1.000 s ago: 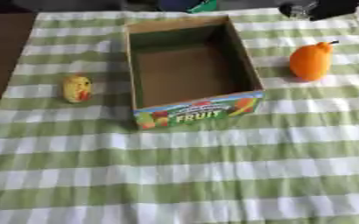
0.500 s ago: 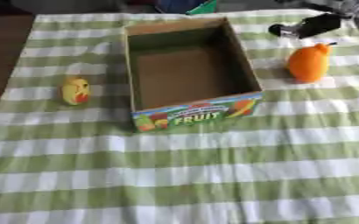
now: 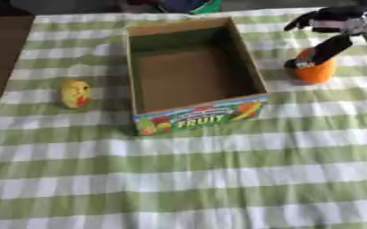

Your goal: Pick up objects on the table and place them in the box.

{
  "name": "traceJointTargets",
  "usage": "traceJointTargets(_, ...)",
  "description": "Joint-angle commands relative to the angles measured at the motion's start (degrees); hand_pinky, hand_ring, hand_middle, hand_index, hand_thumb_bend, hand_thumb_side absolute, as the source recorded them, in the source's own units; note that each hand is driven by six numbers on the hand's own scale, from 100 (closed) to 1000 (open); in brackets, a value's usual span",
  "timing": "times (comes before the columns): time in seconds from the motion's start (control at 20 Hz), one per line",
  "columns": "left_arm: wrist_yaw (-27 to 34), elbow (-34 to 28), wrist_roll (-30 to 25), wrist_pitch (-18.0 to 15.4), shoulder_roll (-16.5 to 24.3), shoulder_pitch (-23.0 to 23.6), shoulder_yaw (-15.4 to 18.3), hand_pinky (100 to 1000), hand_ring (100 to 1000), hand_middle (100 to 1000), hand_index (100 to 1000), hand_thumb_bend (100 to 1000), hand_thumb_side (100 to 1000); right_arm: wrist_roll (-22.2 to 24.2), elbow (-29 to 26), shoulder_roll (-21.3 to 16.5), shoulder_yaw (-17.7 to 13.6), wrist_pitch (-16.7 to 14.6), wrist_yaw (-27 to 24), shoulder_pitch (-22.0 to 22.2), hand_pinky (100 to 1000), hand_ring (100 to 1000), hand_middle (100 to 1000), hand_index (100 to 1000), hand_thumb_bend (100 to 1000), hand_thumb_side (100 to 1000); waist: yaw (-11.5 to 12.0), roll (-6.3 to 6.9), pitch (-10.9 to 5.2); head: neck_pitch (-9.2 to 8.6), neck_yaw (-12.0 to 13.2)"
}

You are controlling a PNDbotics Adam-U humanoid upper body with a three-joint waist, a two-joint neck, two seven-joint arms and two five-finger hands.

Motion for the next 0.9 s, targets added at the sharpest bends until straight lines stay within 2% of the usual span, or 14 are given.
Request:
traceJointTargets(0.05,-0.1,-1.1,-0.4,0.0,0.7,-0.3,0.0,616,642,703,818,100,940,1.6,-0.7,-2.6,-1.0,0.3,1.3,-0.8,847,964,954,1000,474,649,-0.2,-0.01,-1.05,-0.43,0.2)
traceJointTargets(0.45,-0.2,-1.1,-0.6,0.1,0.4,-0.2,0.0,616,640,701,815,100,940,0.7,-0.1,-3.7,-1.9,1.9,4.1,0.0,846,968,967,1000,482,645,-0.4,-0.09,-0.86,-0.54,0.5)
traceJointTargets(0.9,-0.2,-1.1,-0.5,0.1,0.3,-0.2,0.1,616,635,697,813,100,941,3.3,1.0,-4.7,-2.0,0.5,4.8,0.8,845,968,966,1000,472,622,-0.8,-0.19,-0.55,-0.30,0.9)
